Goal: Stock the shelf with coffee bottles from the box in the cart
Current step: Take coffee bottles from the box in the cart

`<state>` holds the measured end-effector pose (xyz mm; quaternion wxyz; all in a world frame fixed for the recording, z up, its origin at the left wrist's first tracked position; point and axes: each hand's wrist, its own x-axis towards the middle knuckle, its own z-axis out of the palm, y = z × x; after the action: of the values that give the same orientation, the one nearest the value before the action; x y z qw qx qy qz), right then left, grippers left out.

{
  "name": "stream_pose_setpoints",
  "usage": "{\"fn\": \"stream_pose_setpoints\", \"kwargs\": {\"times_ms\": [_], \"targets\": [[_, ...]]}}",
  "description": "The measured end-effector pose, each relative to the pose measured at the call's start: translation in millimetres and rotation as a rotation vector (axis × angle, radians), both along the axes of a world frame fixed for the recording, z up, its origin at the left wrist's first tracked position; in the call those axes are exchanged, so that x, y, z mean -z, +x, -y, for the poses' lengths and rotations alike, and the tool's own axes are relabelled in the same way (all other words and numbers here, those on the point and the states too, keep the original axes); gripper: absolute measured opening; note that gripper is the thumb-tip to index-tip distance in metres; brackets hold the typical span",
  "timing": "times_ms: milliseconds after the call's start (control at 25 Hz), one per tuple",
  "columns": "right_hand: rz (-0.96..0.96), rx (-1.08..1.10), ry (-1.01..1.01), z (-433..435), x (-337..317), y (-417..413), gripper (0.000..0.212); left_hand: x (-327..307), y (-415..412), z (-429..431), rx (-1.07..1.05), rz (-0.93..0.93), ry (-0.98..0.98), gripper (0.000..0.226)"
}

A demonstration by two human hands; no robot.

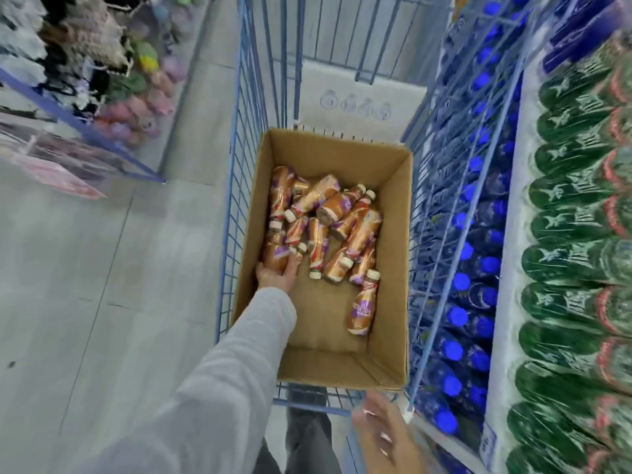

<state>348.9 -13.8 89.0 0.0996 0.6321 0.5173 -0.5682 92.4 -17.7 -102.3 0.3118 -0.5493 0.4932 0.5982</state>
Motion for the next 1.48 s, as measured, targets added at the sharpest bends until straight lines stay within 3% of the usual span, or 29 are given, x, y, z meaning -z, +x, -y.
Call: {"fn": "stream_pose_setpoints", "kwargs": {"times_ms": [120,160,320,440,520,640,720,800,1080,1120,1200,1280,1400,1480], "targets": [[-0.018,-0.114,0.054,-16,-4,-24,0.02,-41,12,23,-0.167,0.145,0.336,0.062],[-0.023,-0.153,0.039,-24,5,-32,0.02,-57,20,26,-0.103,0.135,0.39,0.058],[-0.015,-0.298,0.017,-68,60,-93,0.031,-107,53,67,0.598,0.031,0.27,0.05],[0.039,-0.27,0.084,-110,118,-150,0.035,-130,59,99,0.859,-0.151,0.127,0.058],[0.124,-0.388,0.266,-136,156,-181,0.037,-141,52,112,0.889,-0.162,0.122,0.051],[0.251,-0.912,0.616,-180,201,-213,0.058,-148,39,136,0.928,-0.192,0.11,0.051],[0.315,-1.225,0.68,-209,225,-228,0.078,-151,31,149,0.924,-0.199,0.071,0.062],[0.344,-1.379,0.593,-228,241,-239,0.096,-146,26,161,0.894,-0.193,0.043,0.068],[0.499,-1.851,0.791,-223,233,-230,0.072,-140,31,160,0.8,-0.241,0.067,0.078],[0.481,-1.85,0.78,-215,223,-225,0.071,-143,33,156,0.79,-0.254,0.069,0.075],[0.427,-1.624,0.622,-194,198,-208,0.068,-154,37,148,0.761,-0.291,0.071,0.062],[0.277,-1.169,0.348,-172,171,-189,0.071,-167,40,140,0.742,-0.329,0.112,0.055],[-0.087,-0.356,-0.057,-135,96,-148,0.074,-202,49,127,0.739,-0.427,0.155,0.064],[-0.34,-0.01,-0.232,-107,51,-119,0.082,-224,56,116,0.741,-0.49,0.202,0.062]]}}
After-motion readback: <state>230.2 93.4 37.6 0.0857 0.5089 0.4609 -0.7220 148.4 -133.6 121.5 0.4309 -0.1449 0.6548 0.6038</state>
